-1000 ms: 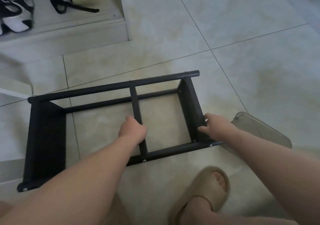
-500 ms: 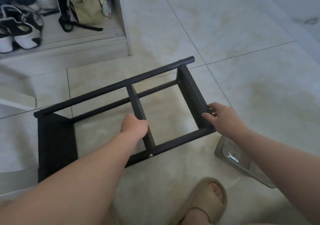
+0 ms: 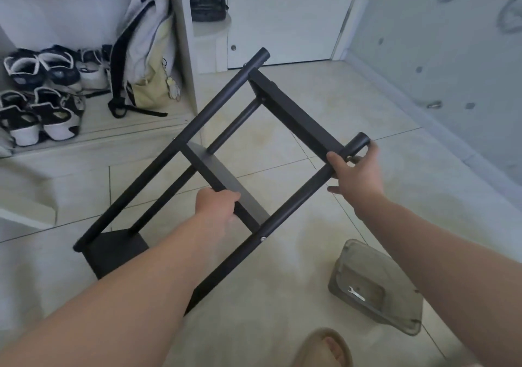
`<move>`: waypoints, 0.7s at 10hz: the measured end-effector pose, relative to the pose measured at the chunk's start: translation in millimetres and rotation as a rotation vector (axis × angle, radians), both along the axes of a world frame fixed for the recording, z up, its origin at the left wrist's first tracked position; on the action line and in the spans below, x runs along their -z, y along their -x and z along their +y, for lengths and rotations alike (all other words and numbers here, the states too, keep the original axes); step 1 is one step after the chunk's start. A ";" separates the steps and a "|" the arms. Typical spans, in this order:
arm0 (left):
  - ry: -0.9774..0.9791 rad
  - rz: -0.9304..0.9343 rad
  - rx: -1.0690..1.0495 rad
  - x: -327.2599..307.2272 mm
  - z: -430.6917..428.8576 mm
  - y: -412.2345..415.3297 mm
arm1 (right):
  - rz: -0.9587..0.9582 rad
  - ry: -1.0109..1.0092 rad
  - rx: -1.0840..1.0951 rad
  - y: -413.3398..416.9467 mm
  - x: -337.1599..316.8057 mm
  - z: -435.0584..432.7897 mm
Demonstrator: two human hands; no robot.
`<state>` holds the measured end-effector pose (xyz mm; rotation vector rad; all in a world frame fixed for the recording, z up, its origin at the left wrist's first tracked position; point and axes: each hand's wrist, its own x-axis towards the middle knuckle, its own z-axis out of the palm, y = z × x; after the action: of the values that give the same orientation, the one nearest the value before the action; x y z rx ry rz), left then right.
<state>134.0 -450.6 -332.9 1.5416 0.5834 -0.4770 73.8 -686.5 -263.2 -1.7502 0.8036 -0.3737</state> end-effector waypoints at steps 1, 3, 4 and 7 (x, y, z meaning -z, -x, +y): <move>0.092 -0.020 -0.030 -10.1 -8.0 4.5 | -0.085 -0.055 0.046 -5.9 -17.8 2.0; 0.261 -0.092 -0.068 -25.3 -26.0 5.6 | -0.169 0.195 0.017 -10.1 -58.4 -6.2; 0.342 -0.100 -0.027 -35.7 -35.2 8.3 | -0.244 0.264 -0.029 -10.3 -79.5 -5.7; -0.183 -0.236 0.037 -61.7 14.2 -21.5 | -0.306 0.344 -0.183 -8.1 -101.9 3.4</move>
<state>155.5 -436.4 -271.2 1.7565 0.4248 -0.2689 82.0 -683.1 -161.2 -2.0018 0.3695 -0.6669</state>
